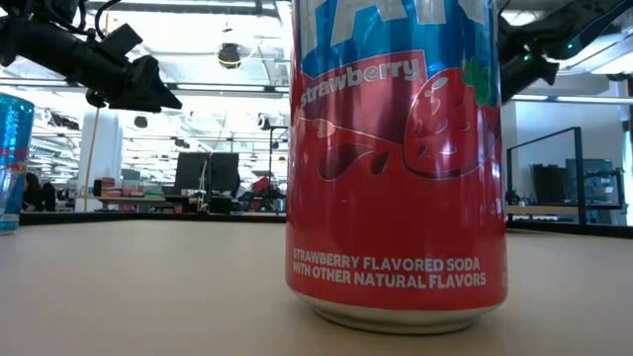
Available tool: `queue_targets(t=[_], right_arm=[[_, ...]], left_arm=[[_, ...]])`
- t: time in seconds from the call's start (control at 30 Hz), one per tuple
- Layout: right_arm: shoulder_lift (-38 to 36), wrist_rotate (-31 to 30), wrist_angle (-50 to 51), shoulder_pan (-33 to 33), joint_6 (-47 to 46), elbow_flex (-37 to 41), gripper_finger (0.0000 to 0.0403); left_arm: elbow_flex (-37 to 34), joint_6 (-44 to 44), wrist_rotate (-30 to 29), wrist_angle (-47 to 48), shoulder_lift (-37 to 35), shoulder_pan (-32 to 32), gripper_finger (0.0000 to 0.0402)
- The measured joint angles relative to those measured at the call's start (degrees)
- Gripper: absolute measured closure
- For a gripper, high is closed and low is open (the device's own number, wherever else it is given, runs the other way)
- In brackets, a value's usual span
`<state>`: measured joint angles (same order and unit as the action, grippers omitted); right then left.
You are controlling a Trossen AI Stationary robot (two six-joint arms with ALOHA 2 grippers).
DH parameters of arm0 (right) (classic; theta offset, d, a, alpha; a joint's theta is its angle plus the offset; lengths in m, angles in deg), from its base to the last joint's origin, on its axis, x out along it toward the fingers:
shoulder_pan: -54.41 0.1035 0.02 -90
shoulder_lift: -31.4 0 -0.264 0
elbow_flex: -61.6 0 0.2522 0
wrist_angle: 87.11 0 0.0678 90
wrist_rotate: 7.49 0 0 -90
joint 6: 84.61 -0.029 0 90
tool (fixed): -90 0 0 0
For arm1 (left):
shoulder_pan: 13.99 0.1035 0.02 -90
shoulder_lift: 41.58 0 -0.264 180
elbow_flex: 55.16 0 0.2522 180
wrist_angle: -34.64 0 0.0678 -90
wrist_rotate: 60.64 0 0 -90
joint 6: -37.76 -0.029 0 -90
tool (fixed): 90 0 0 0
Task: Place canned beverage on shelf
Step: Put the top orange soda can on the shelf
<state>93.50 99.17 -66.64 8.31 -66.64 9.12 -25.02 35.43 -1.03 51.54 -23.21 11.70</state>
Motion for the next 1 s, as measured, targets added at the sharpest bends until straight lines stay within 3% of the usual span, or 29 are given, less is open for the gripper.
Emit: queue_targets(t=[0.47,0.67,1.0], right_arm=[[6.3,-0.1,-2.6,-4.9,0.4,0.0,0.0079],[6.4,-0.1,-3.3,-5.9,0.1,-0.1,0.0018],[2.5,-1.8,-3.0,-5.7,0.1,-0.1,0.0055]], left_arm=[[0.0,1.1,-0.3,0.1,0.0,0.0,0.0061],[0.0,1.1,-0.3,0.0,0.0,0.0,0.0061],[0.0,1.1,-0.3,0.0,0.0,0.0,0.0061]])
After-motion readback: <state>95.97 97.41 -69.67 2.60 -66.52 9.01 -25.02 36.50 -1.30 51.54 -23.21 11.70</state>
